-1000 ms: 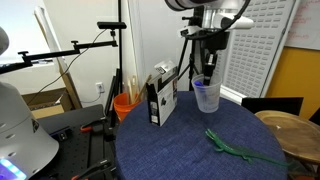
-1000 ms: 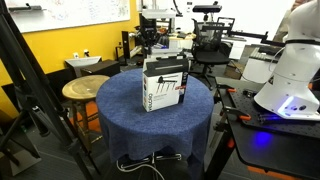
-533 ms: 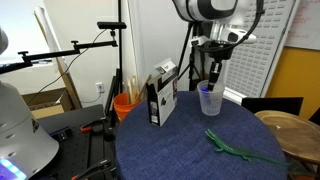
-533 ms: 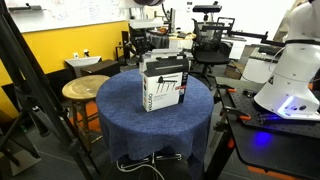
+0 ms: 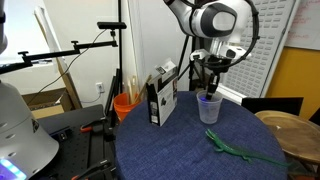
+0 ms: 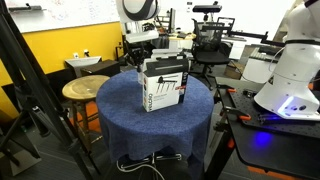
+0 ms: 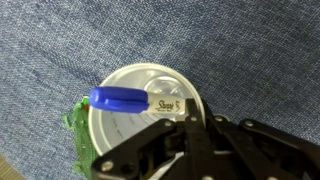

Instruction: Move the cup forward on the table

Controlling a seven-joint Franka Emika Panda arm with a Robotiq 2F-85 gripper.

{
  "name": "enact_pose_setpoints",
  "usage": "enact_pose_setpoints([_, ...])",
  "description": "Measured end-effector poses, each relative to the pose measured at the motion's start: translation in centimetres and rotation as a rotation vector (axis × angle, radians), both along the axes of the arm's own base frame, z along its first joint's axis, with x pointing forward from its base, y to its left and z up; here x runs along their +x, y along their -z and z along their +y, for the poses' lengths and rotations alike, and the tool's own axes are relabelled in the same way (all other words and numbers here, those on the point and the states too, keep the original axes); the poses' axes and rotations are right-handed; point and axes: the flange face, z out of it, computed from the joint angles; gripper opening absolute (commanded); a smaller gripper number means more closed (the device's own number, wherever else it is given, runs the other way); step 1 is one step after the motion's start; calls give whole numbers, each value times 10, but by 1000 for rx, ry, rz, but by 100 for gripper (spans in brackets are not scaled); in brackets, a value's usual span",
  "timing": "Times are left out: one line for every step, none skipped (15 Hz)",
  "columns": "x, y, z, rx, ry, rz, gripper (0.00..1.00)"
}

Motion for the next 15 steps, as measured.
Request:
enact_pose_setpoints([1, 4, -1, -1, 1, 5, 38])
enact_pose_setpoints([3, 6, -2, -2, 2, 9, 44])
enact_pose_setpoints([4, 8, -2, -2, 3, 13, 51])
enact_pose_setpoints([6, 8, -3, -2, 4, 15, 60])
enact_pose_setpoints([7, 8, -4, -2, 5, 17, 67])
enact_pose_setpoints([9, 7, -4, 0, 8, 16, 75])
enact_pose_setpoints([10, 5, -4, 3, 10, 12, 82])
enact_pose_setpoints([12, 2, -4, 6, 13, 6, 90])
enact_pose_setpoints([14, -2, -3, 10, 16, -2, 96])
enact_pose_setpoints([16, -7, -2, 13, 17, -10, 100])
enact_pose_setpoints([16, -13, -1, 15, 16, -17, 100])
enact_pose_setpoints([16, -20, 0, 19, 15, -16, 100])
enact_pose_setpoints([15, -29, 2, 23, 13, -10, 100])
enact_pose_setpoints([14, -39, 4, 28, 10, -5, 100])
enact_pose_setpoints([13, -49, 6, 32, 7, -3, 100])
